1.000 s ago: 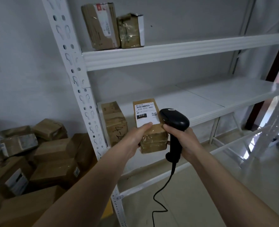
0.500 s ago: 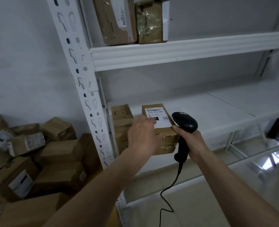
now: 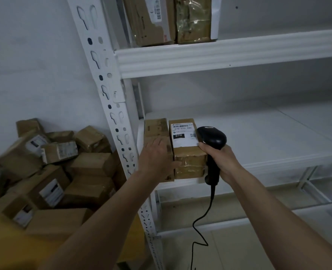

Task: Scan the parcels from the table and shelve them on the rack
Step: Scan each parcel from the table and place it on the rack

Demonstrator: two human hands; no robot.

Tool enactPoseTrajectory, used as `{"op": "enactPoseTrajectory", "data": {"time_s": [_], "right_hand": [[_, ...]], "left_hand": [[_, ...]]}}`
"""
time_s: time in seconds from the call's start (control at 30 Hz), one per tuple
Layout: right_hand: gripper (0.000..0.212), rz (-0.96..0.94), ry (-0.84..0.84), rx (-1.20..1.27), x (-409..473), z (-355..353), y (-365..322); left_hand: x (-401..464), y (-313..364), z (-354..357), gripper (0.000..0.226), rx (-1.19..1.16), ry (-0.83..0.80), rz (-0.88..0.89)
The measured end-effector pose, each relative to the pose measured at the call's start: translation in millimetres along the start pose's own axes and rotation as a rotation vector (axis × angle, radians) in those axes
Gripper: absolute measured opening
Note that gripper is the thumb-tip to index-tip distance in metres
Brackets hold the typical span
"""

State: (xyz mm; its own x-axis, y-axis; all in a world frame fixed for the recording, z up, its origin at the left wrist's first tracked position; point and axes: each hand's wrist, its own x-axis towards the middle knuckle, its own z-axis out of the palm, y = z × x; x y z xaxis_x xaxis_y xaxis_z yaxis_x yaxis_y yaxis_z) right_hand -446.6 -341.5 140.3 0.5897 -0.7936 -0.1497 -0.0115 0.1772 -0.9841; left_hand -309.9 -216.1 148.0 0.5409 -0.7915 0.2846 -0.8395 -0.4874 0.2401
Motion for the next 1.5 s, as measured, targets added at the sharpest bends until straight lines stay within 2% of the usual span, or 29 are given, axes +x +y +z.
{"op": "enactPoseTrajectory", "data": {"time_s": [0.2, 0.27, 0.37, 0.43, 0.5, 0.67, 0.83, 0.9, 1.1, 1.3, 1.5], "right_hand": [[0.034, 0.0, -0.008, -0.014, -1, -5, 0], [0.031, -0.028, 0.043, -0.022, -6, -6, 1], [0.018, -0.12, 0.14, -0.041, -19, -8, -3], [0.015, -0.183, 0.17, -0.034, -31, -5, -9], [0.016, -0.217, 0.143, -0.027, -46, 2, -17], [0.024, -0.199, -0.07, -0.063, -82, 36, -16], [0.029, -0.111, -0.242, -0.056, -105, 101, 14], [0.03, -0.054, -0.285, -0.086, -112, 135, 31], [0.035, 0.126, -0.351, -0.133, -126, 235, 78], [0.015, 0.231, -0.32, -0.221, -127, 321, 128], [0.025, 0.348, -0.228, -0.249, -122, 373, 171]], "left_hand": [[0, 9, 1, 0.072, 0.049, 0.016, -0.036], [-6, 14, -2, 0.066, -0.007, 0.088, -0.026], [-21, 26, -8, 0.039, -0.153, 0.294, 0.018], [-31, 31, -13, 0.015, -0.237, 0.316, -0.022], [-40, 30, -16, 0.007, -0.312, 0.292, -0.059], [-67, 7, -19, 0.01, -0.438, 0.24, -0.051], [-102, -54, -24, 0.009, -0.404, 0.152, -0.116], [-118, -89, -26, 0.002, -0.357, 0.097, -0.199], [-173, -206, -35, 0.014, -0.245, -0.019, -0.437], [-218, -317, -36, 0.009, -0.257, -0.108, -0.589], [-241, -385, -24, 0.025, -0.31, -0.256, -0.667]]}}
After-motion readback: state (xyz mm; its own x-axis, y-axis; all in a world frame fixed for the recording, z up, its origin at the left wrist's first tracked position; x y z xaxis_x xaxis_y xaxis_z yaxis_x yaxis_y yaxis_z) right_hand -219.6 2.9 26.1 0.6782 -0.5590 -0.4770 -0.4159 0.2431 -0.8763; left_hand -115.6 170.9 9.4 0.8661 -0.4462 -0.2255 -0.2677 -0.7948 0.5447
